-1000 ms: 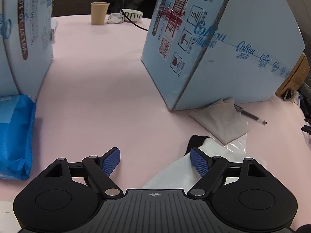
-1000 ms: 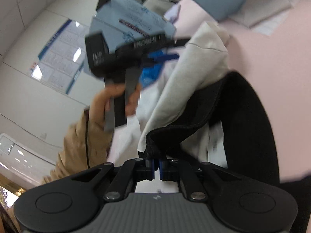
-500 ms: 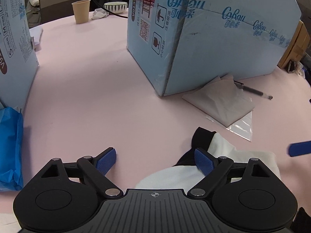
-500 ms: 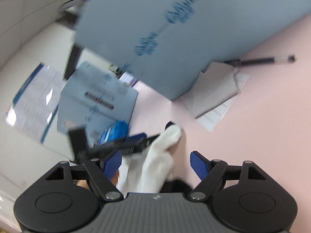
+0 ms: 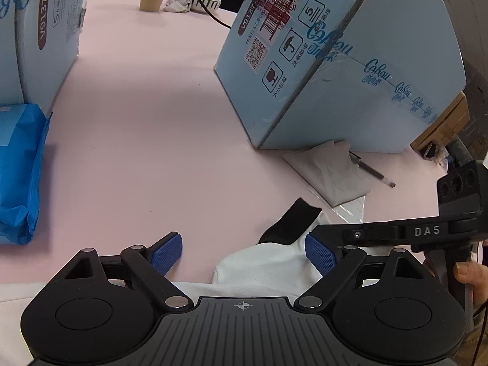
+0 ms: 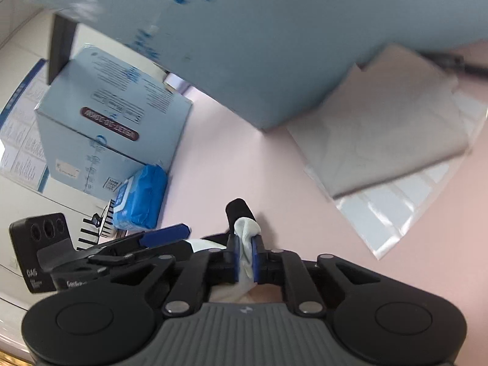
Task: Fold clothes
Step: 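Grasp the black sleeve with the right gripper and lift it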
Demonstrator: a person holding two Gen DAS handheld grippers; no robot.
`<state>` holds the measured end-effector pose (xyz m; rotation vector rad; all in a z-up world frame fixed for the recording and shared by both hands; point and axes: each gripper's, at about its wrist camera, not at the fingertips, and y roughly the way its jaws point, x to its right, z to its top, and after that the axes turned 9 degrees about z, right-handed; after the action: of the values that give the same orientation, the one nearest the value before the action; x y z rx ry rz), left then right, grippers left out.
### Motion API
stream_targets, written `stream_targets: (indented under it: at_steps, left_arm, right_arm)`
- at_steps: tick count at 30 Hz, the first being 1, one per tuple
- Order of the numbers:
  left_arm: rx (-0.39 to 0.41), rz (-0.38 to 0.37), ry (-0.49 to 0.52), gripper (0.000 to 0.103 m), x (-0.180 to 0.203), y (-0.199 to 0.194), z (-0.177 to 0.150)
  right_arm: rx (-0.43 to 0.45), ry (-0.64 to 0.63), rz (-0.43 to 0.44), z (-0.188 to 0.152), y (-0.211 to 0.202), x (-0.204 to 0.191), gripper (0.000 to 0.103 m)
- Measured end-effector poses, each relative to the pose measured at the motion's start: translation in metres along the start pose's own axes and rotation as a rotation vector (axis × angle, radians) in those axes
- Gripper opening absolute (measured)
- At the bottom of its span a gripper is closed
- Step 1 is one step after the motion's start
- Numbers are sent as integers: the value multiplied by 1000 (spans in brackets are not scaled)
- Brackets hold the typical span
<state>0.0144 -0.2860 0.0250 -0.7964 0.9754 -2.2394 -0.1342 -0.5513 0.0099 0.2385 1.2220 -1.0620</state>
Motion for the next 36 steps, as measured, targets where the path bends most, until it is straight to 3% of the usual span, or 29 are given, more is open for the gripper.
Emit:
stream_targets:
  at_steps: [2,8,10,15,19,23,27,29,31,33,36]
  left_arm:
    - [41,-50,-31,90,-7,-8,2]
    - [158,-193,-145,90,-21,-32,13]
    - [181,-186,-147,90,-20,-36,14]
    - [149,-108,-144,90,-13,-18,23]
    - [147,-168,-174,90,-23,-11,21]
    - [225,-148,-198,90,-24,-20,22]
    - [389,-80,-220,90,-29,-49,23]
    - [435,-74,-216,90,-31,-59,24]
    - [425,-80,-180,90,-28,-62,25]
    - [382,-83,-144,90,-21,-55,23]
    - [289,-113,-99,90,-9,-32,18]
  right_arm:
    - [73,-85,105,1,-21,-19,7]
    - [125,-210,159,11,-35,-56,5]
    - [102,-220,137,14,-17,-60,5]
    - [82,-193,139,26,10,-53,4]
    - [86,-190,155,21,6,-54,2]
    - [141,-191,166,27,0,-58,1]
    - [176,-227,193,38,1,-65,1]
    - [194,-283,149,46,5,-71,1]
    - [178,-403,-5,46,15,-77,1]
    - [120,-526,-169,41,32,-80,1]
    - [89,-549,-265,39,43,-70,1]
